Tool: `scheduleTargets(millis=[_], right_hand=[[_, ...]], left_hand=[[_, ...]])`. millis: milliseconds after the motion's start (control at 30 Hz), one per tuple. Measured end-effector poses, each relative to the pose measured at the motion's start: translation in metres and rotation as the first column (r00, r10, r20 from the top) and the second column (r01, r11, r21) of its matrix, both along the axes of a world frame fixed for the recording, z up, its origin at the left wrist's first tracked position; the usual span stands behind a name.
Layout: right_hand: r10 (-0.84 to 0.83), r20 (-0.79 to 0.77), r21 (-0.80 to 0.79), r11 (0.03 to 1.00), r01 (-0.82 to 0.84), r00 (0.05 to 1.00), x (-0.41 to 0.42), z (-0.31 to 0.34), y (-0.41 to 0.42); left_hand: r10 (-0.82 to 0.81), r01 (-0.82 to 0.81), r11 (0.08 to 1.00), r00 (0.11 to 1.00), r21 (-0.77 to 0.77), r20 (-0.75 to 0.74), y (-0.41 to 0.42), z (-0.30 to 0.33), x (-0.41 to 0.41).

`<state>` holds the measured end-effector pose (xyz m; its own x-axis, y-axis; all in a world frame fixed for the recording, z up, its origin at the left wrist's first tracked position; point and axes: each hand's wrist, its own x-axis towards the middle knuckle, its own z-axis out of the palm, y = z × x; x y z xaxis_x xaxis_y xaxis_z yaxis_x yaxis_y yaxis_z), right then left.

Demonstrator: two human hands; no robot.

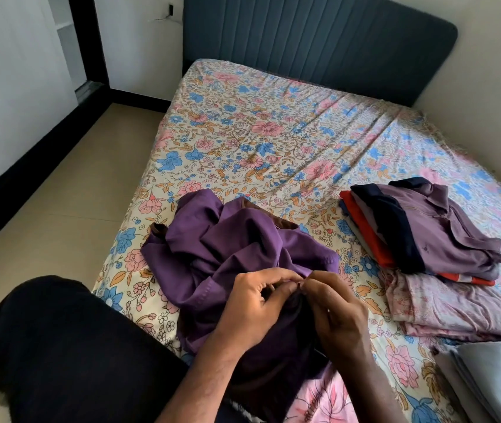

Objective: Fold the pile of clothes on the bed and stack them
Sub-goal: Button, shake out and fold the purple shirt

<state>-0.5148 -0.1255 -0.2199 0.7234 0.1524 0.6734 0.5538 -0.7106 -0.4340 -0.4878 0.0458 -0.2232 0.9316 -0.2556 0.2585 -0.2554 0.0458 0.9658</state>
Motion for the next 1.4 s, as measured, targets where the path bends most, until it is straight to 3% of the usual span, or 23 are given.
scheduleTargets(millis=[200,300,433,600,800,967,1100,1267,1333,1400], right_hand=[[-0.075,0.003,0.019,0.997,0.075,0.997,-0.002,0.007,0.001],[-0.119,-0.084,0.063,0.990,0.125,0.989,-0.001,0.008,-0.001],[-0.076,-0.237,-0.020,0.997,0.073,0.969,0.001,0.018,-0.008],[-0.138,-0.342,-0.152,0.984,0.090,0.930,0.003,0.031,-0.018],[-0.168,-0.433,-0.249,0.967,0.061,0.886,-0.004,0.044,-0.033],[-0.222,-0.484,-0.237,0.964,0.117,0.847,-0.010,0.052,-0.060],[-0.159,-0.630,-0.141,0.986,0.090,0.760,-0.012,0.045,-0.067],[-0.092,-0.697,0.000,0.992,0.129,0.711,-0.016,0.038,-0.069],[-0.043,-0.735,0.073,0.987,0.141,0.677,-0.018,0.041,-0.066],[-0.003,-0.759,0.116,0.983,0.140,0.651,-0.020,0.047,-0.064]], left_hand=[[-0.077,0.076,0.997,0.992,-0.019,-0.101,0.005,0.001,0.002],[-0.096,0.096,0.995,0.991,-0.004,-0.092,0.004,0.002,0.001],[0.066,-0.070,0.996,0.995,-0.051,-0.073,0.005,0.001,0.006],[0.273,-0.275,0.959,0.961,-0.069,-0.037,0.013,-0.005,0.018],[0.384,-0.403,0.902,0.913,-0.156,-0.137,0.030,-0.014,0.033],[0.420,-0.435,0.895,0.896,-0.095,-0.142,0.034,-0.016,0.038],[0.507,-0.514,0.852,0.858,0.101,0.085,0.039,-0.025,0.042],[0.552,-0.692,0.713,0.654,0.114,0.517,0.036,0.001,0.014],[0.448,-0.636,0.759,0.663,0.137,0.600,0.030,0.010,-0.007],[0.336,-0.557,0.797,0.729,0.232,0.597,0.025,0.009,-0.024]])
